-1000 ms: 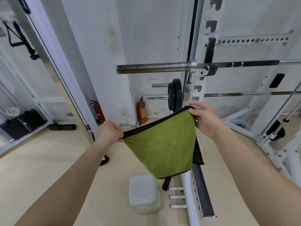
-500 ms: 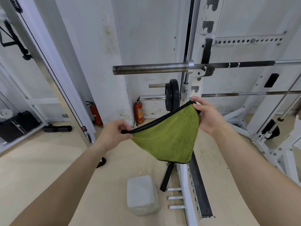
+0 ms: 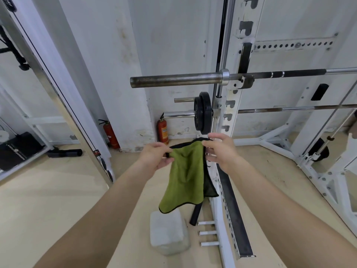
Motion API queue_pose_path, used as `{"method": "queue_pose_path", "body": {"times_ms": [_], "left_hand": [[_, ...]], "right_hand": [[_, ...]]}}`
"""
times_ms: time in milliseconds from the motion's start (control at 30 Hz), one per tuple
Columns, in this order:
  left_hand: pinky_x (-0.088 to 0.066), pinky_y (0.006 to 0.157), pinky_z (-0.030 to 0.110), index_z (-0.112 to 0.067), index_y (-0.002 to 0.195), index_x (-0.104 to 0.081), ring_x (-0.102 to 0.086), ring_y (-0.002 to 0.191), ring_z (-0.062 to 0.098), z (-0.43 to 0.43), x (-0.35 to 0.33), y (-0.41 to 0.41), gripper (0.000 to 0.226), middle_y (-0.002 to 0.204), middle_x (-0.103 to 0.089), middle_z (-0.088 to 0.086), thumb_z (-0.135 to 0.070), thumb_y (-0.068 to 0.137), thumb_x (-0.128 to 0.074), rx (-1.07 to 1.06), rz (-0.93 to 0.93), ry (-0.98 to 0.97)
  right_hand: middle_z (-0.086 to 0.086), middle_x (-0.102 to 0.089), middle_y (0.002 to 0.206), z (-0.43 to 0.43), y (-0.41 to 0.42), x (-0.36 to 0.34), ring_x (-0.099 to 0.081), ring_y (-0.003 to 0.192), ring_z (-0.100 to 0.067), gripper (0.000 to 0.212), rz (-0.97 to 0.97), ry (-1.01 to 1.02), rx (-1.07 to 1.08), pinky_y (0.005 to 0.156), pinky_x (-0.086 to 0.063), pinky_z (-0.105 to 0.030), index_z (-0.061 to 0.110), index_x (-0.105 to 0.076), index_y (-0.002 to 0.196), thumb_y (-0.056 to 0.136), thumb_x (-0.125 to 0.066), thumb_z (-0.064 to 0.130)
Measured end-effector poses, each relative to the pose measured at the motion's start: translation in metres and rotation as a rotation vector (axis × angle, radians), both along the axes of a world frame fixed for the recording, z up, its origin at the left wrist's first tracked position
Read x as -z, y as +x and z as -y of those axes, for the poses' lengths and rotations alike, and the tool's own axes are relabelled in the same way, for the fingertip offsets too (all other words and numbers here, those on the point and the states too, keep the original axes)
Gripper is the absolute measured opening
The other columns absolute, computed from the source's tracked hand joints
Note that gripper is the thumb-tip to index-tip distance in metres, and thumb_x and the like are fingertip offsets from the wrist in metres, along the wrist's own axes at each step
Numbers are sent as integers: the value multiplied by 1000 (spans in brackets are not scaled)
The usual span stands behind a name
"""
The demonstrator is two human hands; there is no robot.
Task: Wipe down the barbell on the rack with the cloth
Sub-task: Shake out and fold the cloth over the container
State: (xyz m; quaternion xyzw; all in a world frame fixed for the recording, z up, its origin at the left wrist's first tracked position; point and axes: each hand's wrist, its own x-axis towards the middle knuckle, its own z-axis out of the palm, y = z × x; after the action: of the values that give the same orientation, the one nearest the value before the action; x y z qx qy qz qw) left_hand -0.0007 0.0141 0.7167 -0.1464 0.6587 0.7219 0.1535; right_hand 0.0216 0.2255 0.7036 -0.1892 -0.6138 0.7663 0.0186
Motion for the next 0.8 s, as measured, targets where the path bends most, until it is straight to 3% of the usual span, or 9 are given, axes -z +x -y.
{"method": "queue_pose_path", "body": {"times_ms": [133,200,300,467,533,600,667,733,800], "left_hand": [[-61,62,27,-3,109,-60,-74,75,32,-17,-6,16,19,96,-62,23,3,92,-60,133,-54,85],[-62,65,28,-5,113,-60,-74,79,34,-17,-11,22,21,93,-66,25,2,93,-59,140,-89,79],[-61,63,24,-1,109,-64,-75,78,29,-12,-14,27,20,96,-72,27,5,94,-52,119,-93,118],[-60,69,22,-3,111,-64,-74,81,20,5,-11,39,24,92,-76,15,9,91,-57,203,-155,131],[-58,66,23,-15,111,-65,-71,81,17,20,-2,42,27,90,-76,6,-2,88,-68,212,-330,-108],[-49,69,20,-30,112,-64,-60,81,10,39,14,38,40,96,-65,-6,-18,78,-82,195,-554,-518],[-46,80,21,-36,125,-55,-53,96,7,57,27,31,65,114,-51,-11,-31,70,-88,255,-583,-682],[-50,92,32,-29,134,-53,-55,111,11,70,35,24,74,128,-53,-9,-35,69,-88,363,-476,-558],[-51,97,41,-18,127,-64,-62,112,23,80,41,17,55,122,-67,3,-24,76,-83,374,-450,-355]], "right_hand": [[-6,-71,115,27,21,-3,-73,97,-23,32,-115,106,-140,78,-62,-42,20,-64,112,86,-75,5],[-6,-73,110,33,29,-4,-72,97,-23,30,-176,129,-148,77,-62,-39,17,-64,112,87,-73,3],[-2,-72,111,35,39,-3,-71,92,-11,40,-280,184,-236,71,-57,-22,15,-63,116,82,-77,-1],[-1,-69,115,41,36,-1,-71,94,-7,55,-353,327,-278,86,-57,-26,20,-64,121,74,-85,2],[-2,-71,111,43,30,-3,-70,90,-14,49,-346,279,-317,90,-58,-36,21,-66,121,79,-80,0],[-4,-71,104,43,22,-4,-66,96,-19,45,-327,213,-384,95,-56,-48,22,-68,120,82,-77,-1],[-6,-70,102,45,13,-2,-61,108,-24,46,-313,129,-445,98,-50,-54,23,-69,121,81,-77,2],[-10,-67,102,49,4,-1,-58,108,-27,46,-287,46,-484,94,-45,-53,21,-70,121,78,-76,6],[-11,-67,102,53,-6,2,-60,101,-28,43,-262,15,-494,94,-42,-52,19,-71,119,78,-75,6]]}}
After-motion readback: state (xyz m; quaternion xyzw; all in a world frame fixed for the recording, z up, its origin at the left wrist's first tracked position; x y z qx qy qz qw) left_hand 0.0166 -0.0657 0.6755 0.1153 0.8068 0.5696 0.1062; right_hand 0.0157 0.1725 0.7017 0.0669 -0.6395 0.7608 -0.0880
